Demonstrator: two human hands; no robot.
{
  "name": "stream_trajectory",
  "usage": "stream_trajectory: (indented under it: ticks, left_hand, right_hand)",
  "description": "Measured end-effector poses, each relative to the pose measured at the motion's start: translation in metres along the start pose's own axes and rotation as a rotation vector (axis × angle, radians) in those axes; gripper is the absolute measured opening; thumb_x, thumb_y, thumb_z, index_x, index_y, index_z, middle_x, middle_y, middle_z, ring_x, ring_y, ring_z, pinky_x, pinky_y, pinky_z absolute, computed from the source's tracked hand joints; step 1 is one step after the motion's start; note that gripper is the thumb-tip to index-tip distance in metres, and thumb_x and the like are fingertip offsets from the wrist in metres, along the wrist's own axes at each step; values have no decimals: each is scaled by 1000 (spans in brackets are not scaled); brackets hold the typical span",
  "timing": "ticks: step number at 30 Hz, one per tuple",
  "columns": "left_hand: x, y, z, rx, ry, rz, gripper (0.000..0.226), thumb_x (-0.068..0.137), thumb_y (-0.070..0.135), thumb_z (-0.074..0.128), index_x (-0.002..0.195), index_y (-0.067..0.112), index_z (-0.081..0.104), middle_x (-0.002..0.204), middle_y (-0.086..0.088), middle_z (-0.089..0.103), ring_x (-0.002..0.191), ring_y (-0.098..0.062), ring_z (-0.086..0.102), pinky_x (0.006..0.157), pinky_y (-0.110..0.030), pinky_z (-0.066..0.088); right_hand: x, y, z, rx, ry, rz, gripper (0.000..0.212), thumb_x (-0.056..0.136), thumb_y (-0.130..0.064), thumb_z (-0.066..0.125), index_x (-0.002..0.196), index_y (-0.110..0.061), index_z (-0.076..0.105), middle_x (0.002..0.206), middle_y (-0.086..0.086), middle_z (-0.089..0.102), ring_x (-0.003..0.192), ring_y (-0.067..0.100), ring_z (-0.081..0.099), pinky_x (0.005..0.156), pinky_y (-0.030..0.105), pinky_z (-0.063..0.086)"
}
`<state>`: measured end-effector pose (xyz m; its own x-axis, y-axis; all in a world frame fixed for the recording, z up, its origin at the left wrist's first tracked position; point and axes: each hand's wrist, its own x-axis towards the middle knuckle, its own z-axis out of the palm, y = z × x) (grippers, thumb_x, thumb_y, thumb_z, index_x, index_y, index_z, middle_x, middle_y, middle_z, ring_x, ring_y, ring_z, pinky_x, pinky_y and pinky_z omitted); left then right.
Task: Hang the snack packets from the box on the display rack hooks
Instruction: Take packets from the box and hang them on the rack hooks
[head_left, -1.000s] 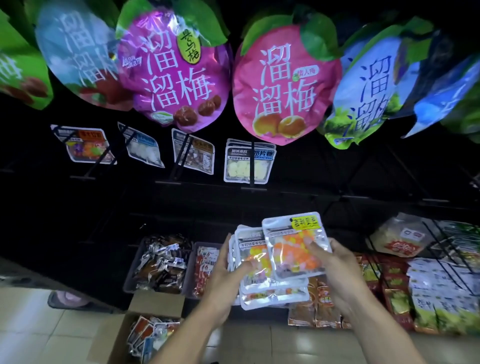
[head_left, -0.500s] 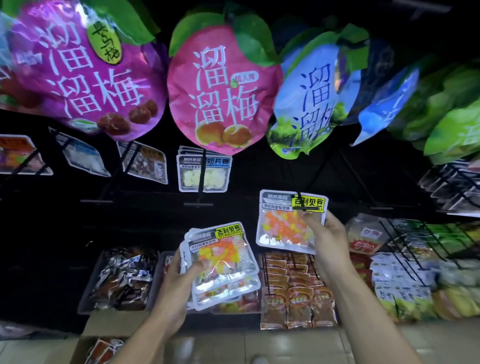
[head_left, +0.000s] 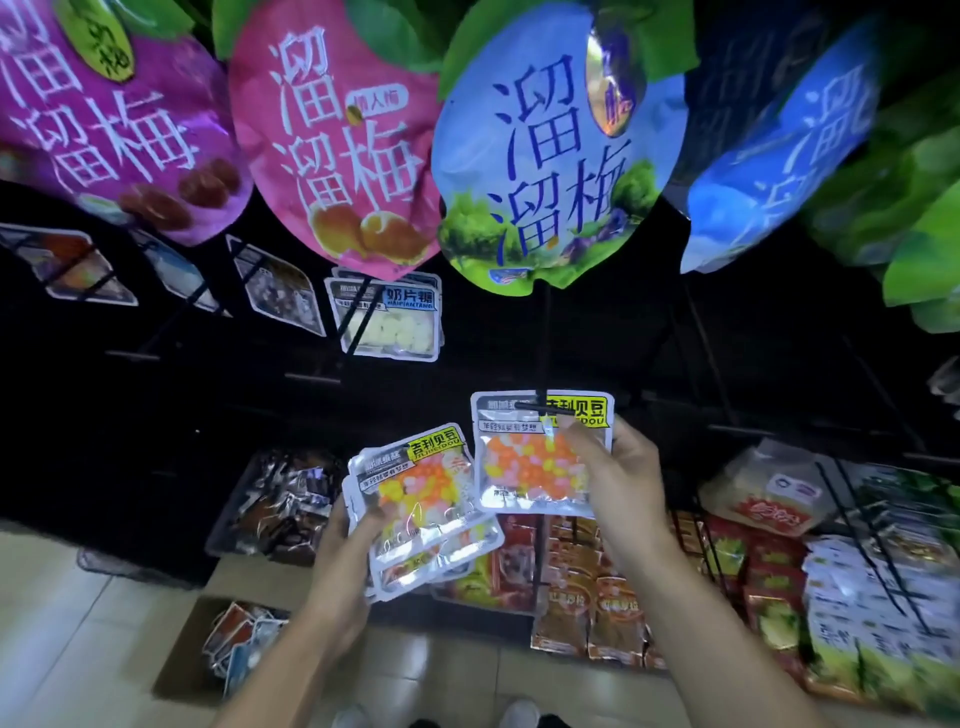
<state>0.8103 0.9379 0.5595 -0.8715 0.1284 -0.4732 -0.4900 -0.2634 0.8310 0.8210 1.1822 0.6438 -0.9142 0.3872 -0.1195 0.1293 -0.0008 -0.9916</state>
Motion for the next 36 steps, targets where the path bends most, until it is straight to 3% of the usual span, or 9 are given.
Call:
stream_trajectory:
  ticks: [2, 6, 13, 17, 23, 28, 31, 34, 36]
  left_hand:
    - [-5, -7, 1, 6, 24, 4, 80, 64, 47, 82, 136, 23, 59, 127, -7, 74, 111, -28, 74, 89, -47, 59]
    - [-11, -20, -4, -38, 98, -9, 80, 65, 44, 80, 139, 25, 56, 126, -8, 74, 111, -32, 73, 89, -50, 60]
    - [-2, -16, -7, -50, 122, -20, 58, 77, 35, 70, 133, 24, 57, 115, -7, 78, 100, -31, 77, 73, -42, 63]
    - [14, -7, -10, -56, 87, -20, 59, 79, 36, 78, 133, 23, 58, 120, -11, 76, 103, -35, 75, 82, -49, 60]
    - [35, 8, -6, -27, 6, 2, 53, 80, 35, 77, 130, 25, 61, 118, -7, 77, 100, -28, 77, 80, -45, 60]
    - [42, 26, 6, 14, -62, 23, 41, 86, 26, 74, 125, 29, 64, 117, -5, 77, 103, -29, 76, 88, -51, 59]
    - [46, 31, 10, 11, -111, 16, 48, 80, 28, 77, 126, 33, 64, 124, -6, 74, 111, -34, 73, 97, -62, 54]
    - [48, 34, 16, 25, -168, 34, 53, 77, 33, 78, 128, 39, 63, 128, -4, 73, 115, -33, 71, 101, -62, 52]
    - [48, 36, 20, 33, -188, 39, 65, 71, 41, 84, 131, 45, 60, 130, -1, 72, 119, -31, 69, 104, -62, 50]
  right_hand:
    - [1, 0, -1, -42, -77, -47, 10, 97, -22, 67, 92, -23, 75, 90, -5, 79, 86, 8, 75, 74, 20, 58]
    - [4, -1, -2, -6, -76, -83, 11, 98, -18, 66, 92, -21, 74, 87, 0, 78, 83, 14, 76, 72, 23, 60]
    - [12, -6, 5, -7, 1, -99, 14, 99, -27, 65, 94, -36, 74, 94, -6, 78, 92, 13, 75, 87, 36, 58]
    - [20, -7, 7, -37, 50, -85, 10, 99, -29, 64, 101, -28, 74, 94, -11, 78, 91, 5, 73, 82, 26, 54]
    - [83, -7, 17, -26, 115, -86, 15, 100, -31, 65, 101, -20, 75, 101, 5, 77, 103, 25, 73, 97, 46, 56]
    - [126, -10, 23, -60, 130, -97, 12, 101, -32, 62, 105, -29, 73, 97, -16, 75, 94, -8, 68, 85, 17, 49]
    - [132, -7, 21, -94, 188, -83, 11, 99, -31, 66, 106, -25, 72, 91, -18, 73, 91, -7, 67, 77, 11, 47]
    - [112, 0, 17, -27, 349, -16, 29, 90, -27, 77, 114, -17, 64, 94, -9, 67, 89, 9, 66, 80, 18, 48]
    - [83, 5, 17, -33, 365, 29, 29, 83, -30, 83, 101, -22, 62, 90, -2, 66, 83, 13, 64, 83, 30, 49]
